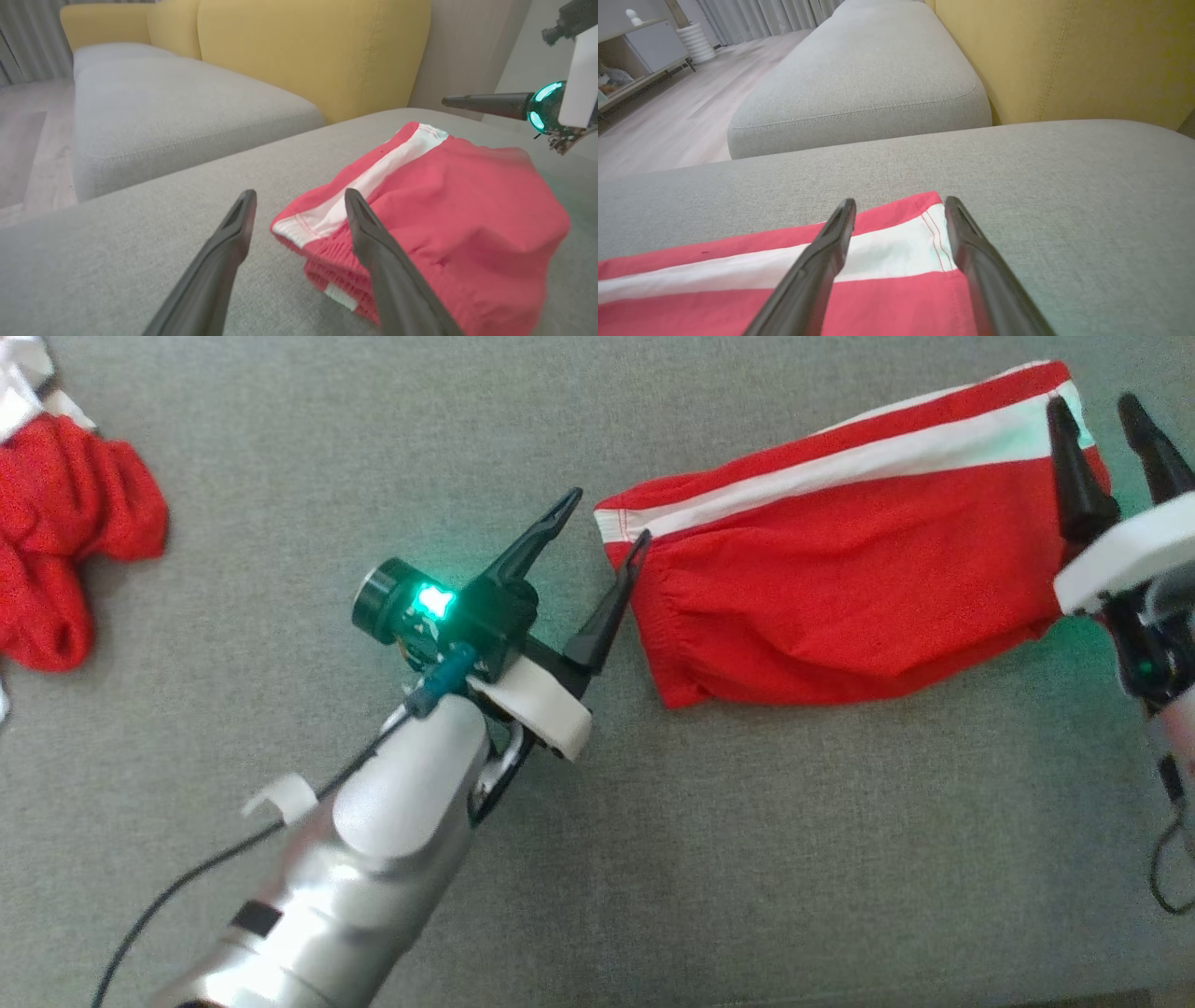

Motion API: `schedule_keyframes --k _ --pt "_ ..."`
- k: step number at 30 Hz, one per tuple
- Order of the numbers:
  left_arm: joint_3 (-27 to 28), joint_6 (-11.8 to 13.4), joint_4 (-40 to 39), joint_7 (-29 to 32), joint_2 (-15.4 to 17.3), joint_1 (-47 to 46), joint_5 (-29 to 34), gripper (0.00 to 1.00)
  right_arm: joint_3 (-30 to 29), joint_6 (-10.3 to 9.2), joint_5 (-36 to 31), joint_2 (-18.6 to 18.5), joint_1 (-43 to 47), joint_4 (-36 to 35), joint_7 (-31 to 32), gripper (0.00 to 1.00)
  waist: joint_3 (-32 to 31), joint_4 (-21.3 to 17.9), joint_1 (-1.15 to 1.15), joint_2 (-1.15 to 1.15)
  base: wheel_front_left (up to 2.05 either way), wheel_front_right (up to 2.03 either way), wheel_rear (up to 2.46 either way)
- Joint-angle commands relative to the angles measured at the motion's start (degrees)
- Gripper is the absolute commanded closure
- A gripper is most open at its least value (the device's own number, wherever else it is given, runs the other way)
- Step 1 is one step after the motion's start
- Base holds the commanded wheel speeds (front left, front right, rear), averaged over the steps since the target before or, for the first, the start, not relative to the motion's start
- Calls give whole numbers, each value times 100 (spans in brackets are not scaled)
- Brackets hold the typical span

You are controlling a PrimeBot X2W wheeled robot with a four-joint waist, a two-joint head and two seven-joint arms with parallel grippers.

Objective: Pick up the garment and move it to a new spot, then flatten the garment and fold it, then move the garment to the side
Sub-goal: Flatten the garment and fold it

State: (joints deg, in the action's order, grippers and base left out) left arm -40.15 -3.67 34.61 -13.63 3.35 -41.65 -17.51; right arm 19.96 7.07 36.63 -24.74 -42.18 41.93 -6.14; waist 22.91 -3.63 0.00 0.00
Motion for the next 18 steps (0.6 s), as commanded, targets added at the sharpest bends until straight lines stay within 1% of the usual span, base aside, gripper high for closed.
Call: schedule_keyframes --k 1,3,7,10,12,14,18 --pt "127 80 -222 -77 23 10 66 0 66 42 111 -182 194 -118 -76 0 -112 53 0 0 0 0 0" --pt "175 250 -468 -124 29 200 173 0 173 42 327 -337 368 -130 -62 0 -215 110 0 0 0 0 0" --pt "598 717 -1619 -134 137 872 435 0 204 42 700 -551 602 -71 23 0 -343 259 0 0 0 0 0" --pt "876 1015 -2355 -135 214 1481 666 0 113 42 899 -647 669 135 155 0 -375 434 0 0 0 0 0" --pt "1032 1151 -2710 -135 227 1840 772 0 23 42 1059 -700 656 282 254 0 -370 562 0 0 0 0 0" --pt "1165 1229 -2994 -136 211 2123 838 0 40 42 966 -840 616 459 236 0 -337 696 0 0 0 0 0" --pt "1338 1283 -3293 -136 134 2488 892 0 -89 42 1038 -905 578 1005 309 0 -314 956 0 0 0 0 0"
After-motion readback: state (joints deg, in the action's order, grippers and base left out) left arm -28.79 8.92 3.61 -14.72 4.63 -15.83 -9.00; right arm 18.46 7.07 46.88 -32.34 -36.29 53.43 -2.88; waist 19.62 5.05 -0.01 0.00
